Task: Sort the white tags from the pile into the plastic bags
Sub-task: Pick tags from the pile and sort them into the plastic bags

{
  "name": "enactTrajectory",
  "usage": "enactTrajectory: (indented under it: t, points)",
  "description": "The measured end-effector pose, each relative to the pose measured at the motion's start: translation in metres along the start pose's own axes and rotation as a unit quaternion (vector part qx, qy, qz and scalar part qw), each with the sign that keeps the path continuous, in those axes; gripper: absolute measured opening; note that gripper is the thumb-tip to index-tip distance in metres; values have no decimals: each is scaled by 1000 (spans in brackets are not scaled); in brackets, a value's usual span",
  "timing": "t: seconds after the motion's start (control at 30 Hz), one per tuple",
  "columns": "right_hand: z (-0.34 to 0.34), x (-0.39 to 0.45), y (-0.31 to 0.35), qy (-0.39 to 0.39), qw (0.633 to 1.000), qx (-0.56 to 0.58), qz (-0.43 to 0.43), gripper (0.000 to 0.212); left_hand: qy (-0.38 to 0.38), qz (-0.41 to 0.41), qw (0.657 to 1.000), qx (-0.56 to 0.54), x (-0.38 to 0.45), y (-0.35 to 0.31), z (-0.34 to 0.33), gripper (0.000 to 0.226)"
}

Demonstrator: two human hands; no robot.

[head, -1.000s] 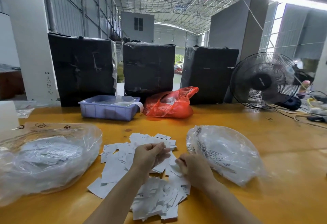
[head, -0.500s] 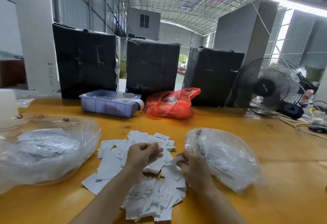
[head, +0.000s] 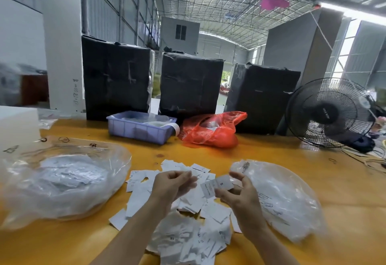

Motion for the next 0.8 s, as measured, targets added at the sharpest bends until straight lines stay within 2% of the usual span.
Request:
enactTrajectory:
  t: [0.17, 0.37, 0.47, 0.57, 0.73, 0.8]
  points:
    - [-9, -5, -12, 50, 998, -32, -27, 52, 27, -5, 1000, -1, -3, 2, -8, 10]
    - [-5, 0, -11, 50, 998, -15, -28, 43, 27, -6, 1000, 7, -2, 2, -10, 5]
    - [-8, -1, -8, 69, 997, -25, -14, 28, 28, 3, 1000, -6, -1, 2, -14, 8]
    - [-11, 1, -1, 81, 995, -51, 3, 9, 34, 0, 999, 28, -3, -1, -19, 16]
    - [-1, 20, 18, 33, 997, -71, 10, 15, 39, -14, 997, 64, -8, -9, -19, 15]
    - [-3, 26, 33, 68, 997, -39, 17, 16, 46, -16, 996, 79, -8, -12, -18, 15]
Point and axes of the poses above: each hand's wrist, its own x-axis towards the middle knuckle, its own z-axis out of the back of the hand, y = z × x, the point moved 6 cm from there along x, towards the middle knuckle
